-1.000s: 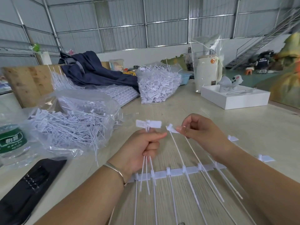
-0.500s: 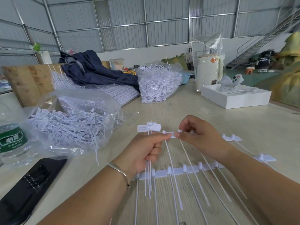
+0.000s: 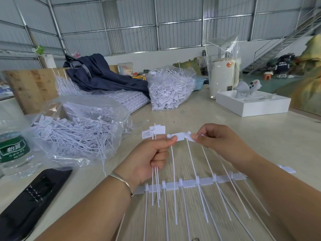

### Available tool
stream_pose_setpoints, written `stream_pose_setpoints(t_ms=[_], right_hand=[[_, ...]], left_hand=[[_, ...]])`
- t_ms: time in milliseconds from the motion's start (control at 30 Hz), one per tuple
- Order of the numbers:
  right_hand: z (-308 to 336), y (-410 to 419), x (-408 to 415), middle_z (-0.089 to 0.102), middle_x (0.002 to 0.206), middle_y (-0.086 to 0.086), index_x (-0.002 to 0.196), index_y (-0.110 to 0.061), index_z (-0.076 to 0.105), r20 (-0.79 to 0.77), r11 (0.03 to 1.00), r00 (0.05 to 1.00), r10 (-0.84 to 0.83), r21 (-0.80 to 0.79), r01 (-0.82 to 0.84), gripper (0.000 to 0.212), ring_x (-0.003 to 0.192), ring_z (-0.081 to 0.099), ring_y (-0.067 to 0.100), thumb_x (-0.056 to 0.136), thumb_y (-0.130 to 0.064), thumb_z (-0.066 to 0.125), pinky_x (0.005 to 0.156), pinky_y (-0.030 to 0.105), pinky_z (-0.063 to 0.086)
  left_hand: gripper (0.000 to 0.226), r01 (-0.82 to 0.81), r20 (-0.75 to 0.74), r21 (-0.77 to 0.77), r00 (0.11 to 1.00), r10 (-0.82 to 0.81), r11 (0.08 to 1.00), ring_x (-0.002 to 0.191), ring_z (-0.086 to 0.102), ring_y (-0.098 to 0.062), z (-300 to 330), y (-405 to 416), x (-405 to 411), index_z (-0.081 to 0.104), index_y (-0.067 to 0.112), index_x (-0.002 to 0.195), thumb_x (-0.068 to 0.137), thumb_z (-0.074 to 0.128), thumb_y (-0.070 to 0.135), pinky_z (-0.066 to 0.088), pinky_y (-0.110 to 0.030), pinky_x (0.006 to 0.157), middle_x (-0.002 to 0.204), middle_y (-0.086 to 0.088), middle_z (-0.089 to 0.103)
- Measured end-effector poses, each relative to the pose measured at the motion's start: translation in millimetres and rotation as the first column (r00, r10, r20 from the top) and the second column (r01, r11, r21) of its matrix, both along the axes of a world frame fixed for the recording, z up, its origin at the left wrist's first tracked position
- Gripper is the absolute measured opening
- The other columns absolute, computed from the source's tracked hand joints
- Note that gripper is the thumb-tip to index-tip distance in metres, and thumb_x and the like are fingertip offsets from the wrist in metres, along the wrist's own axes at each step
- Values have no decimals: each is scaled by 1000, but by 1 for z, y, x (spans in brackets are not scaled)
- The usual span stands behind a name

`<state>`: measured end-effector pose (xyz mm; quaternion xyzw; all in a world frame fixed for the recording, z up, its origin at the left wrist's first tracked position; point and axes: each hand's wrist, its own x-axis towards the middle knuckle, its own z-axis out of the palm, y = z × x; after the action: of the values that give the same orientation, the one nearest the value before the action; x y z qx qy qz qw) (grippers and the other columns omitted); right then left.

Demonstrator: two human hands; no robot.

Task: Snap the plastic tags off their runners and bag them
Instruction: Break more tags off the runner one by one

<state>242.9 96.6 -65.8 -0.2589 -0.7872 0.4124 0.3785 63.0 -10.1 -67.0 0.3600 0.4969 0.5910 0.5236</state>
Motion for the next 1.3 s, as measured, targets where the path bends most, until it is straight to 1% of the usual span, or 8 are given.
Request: stream_pose_setpoints(t_ms=[367, 567, 633, 733, 867, 1033, 1167, 1300], right_hand=[[2, -4, 2, 45, 71, 9, 83, 4, 63, -44, 993, 997, 60, -103, -64, 37, 68, 40, 17, 82, -32, 72, 69, 26, 33], [6, -14, -1, 45, 67, 6, 77, -6, 62, -157, 963, 971, 179, -173, -205, 34, 58, 42, 5, 70, -39, 70, 59, 9, 35], [5, -19, -5, 43, 68, 8, 82, -2, 63, -198, 932, 940, 279, -180, -315, 34, 62, 40, 8, 73, -35, 68, 62, 13, 35], [5, -23, -8, 48, 63, -4, 81, -5, 62, -211, 907, 917, 340, -185, -379, 29, 63, 41, 7, 76, -33, 66, 66, 15, 38], [5, -23, -9, 41, 64, 4, 79, 1, 60, -181, 949, 953, 241, -164, -271, 43, 64, 37, 13, 71, -40, 69, 66, 23, 34], [6, -20, -4, 42, 60, -4, 86, 8, 59, -190, 978, 970, 154, -111, -177, 44, 57, 35, 8, 74, -33, 72, 54, 12, 31], [4, -19, -5, 45, 65, 1, 83, 0, 61, -99, 992, 988, 118, -29, -121, 33, 60, 35, 14, 80, -30, 74, 53, 15, 30], [0, -18, -8, 50, 71, 2, 81, -10, 57, 67, 983, 998, 19, 181, -31, 25, 62, 39, 9, 86, -31, 69, 58, 18, 32]], left_hand=[[22, 35, 19, 33, 999, -36, 999, 36, 16, -2, 1, -2, 2, 55, 25, 64, 75, 74, 19, 15, -14, 30, 51, 11, 20], [29, 134, 163, 104, 975, -150, 985, 32, 19, 0, -1, -2, 11, 54, 24, 56, 72, 78, 18, 14, -14, 31, 45, 12, 24], [23, 220, 152, 139, 959, -241, 965, 33, 17, -2, -1, -3, 20, 61, 23, 55, 76, 72, 23, 14, -13, 31, 43, 13, 27], [19, 240, 158, 152, 952, -263, 959, 37, 11, -4, 2, -4, 21, 60, 23, 56, 69, 74, 24, 13, -13, 32, 44, 12, 26], [18, 184, 296, 177, 927, -231, 967, 39, 20, -3, 4, -3, 13, 54, 14, 68, 71, 72, 13, 9, -16, 37, 54, 7, 31], [21, 111, 369, 100, 919, -141, 989, 44, 35, -6, 1, 3, 7, 55, 13, 64, 82, 56, 24, 18, -15, 35, 61, 1, 46], [21, 105, 328, 41, 938, -113, 994, 34, 28, -4, -2, 5, 7, 47, 17, 71, 87, 52, 29, 20, -15, 31, 49, 7, 32], [24, 20, 214, -5, 977, -18, 1000, 31, 21, -2, -4, 8, 5, 43, 21, 68, 83, 59, 32, 16, -14, 30, 43, 10, 23]])
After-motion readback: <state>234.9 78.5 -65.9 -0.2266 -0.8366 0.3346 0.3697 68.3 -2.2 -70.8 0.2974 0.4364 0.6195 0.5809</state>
